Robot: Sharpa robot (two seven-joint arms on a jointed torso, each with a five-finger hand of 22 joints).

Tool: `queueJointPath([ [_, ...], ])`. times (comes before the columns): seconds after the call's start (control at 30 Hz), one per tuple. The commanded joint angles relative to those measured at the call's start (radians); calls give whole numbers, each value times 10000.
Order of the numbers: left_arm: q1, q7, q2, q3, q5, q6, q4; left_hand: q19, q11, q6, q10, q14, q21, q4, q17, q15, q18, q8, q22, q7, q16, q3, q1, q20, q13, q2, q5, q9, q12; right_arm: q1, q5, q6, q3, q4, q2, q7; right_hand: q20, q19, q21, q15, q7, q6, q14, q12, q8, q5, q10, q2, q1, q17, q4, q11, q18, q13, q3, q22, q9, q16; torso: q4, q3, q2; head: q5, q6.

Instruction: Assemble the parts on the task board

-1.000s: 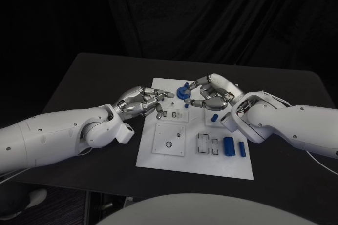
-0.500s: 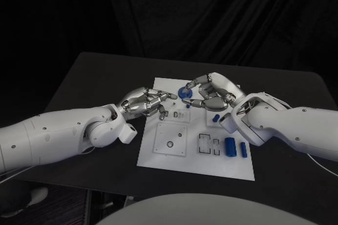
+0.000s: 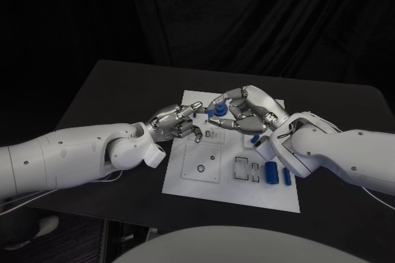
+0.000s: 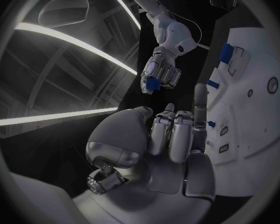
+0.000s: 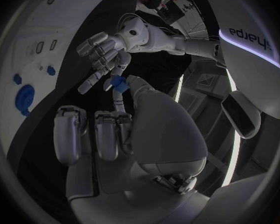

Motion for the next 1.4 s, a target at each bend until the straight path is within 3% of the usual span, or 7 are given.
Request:
queueJointPath([
  [0.03,-16,-346,65,8,1090,1179,14,116,58,258,1042,1039,-93,-3,2630,74,190,319,-17,60,24,-335,-307,-6,2627,34,-256,102,24,-21,134,226,4,78,18,219,85,391,34,80,-204,258,1038,26,57,-14,1041,100,3,2635,35,76,52,2634,29,2254,63,29,10,-6,-3,-5,-2],
  [0.7,-20,-648,97,8,1548,2495,-19,370,212,1475,1042,1039,-241,-306,2630,197,191,2147,48,347,24,-1382,-1036,104,2627,453,-1084,1351,24,-21,138,528,2,75,19,-47,87,383,24,85,-194,234,1038,26,31,-17,1041,104,35,2635,26,83,54,2634,36,2251,42,29,10,7,10,-39,-2],
  [0.8,-22,-723,98,8,1551,2516,-27,373,171,1473,1042,1039,-284,-1403,2630,164,196,2470,84,286,24,-763,-1571,69,2627,435,-1651,1951,24,-21,138,541,2,76,13,-68,87,383,24,85,-194,234,1038,26,31,-17,1041,104,35,2635,26,83,54,2634,36,2251,42,29,14,11,6,-52,-2],
  [0.9,-24,-799,93,8,1552,2540,-32,391,151,1255,1042,1039,-332,-3504,2630,160,193,2584,149,282,24,1112,-3559,42,2627,506,-3704,2566,24,-21,138,551,2,77,9,-82,89,386,30,86,-193,236,1038,26,26,-15,1041,109,51,2635,20,85,53,2634,41,2253,36,29,2,12,6,-42,-2],
  [0.97,-25,-833,91,8,1553,2555,-37,397,165,1206,1042,1039,-351,-4385,2630,144,173,2579,176,287,24,2105,-4738,72,2627,521,-4497,2757,24,-21,138,556,2,79,7,-89,89,386,30,86,-193,236,1038,26,26,-15,1041,109,51,2635,20,85,53,2634,41,2253,36,29,0,7,5,-38,-2],
  [1.0,-26,-837,90,8,1553,2556,-38,376,115,1410,1042,1039,-391,-5665,2630,39,184,2668,217,387,24,4287,-7158,29,2627,491,-4435,3031,24,-21,138,558,2,80,7,-91,89,386,30,86,-193,236,1038,26,26,-15,1041,109,51,2635,20,85,53,2634,41,2253,36,29,0,6,5,-38,-2],
  [1.4,-35,-790,72,8,1554,2508,-88,399,144,1183,1042,1039,-417,-5818,2630,133,187,2619,274,275,24,5573,-8371,40,2627,566,-4462,3326,24,-22,138,574,2,73,-1,-142,90,378,18,88,-191,239,1038,26,24,-16,1041,110,61,2635,17,88,56,2634,42,2249,32,29,15,7,2,-63,-2],
])
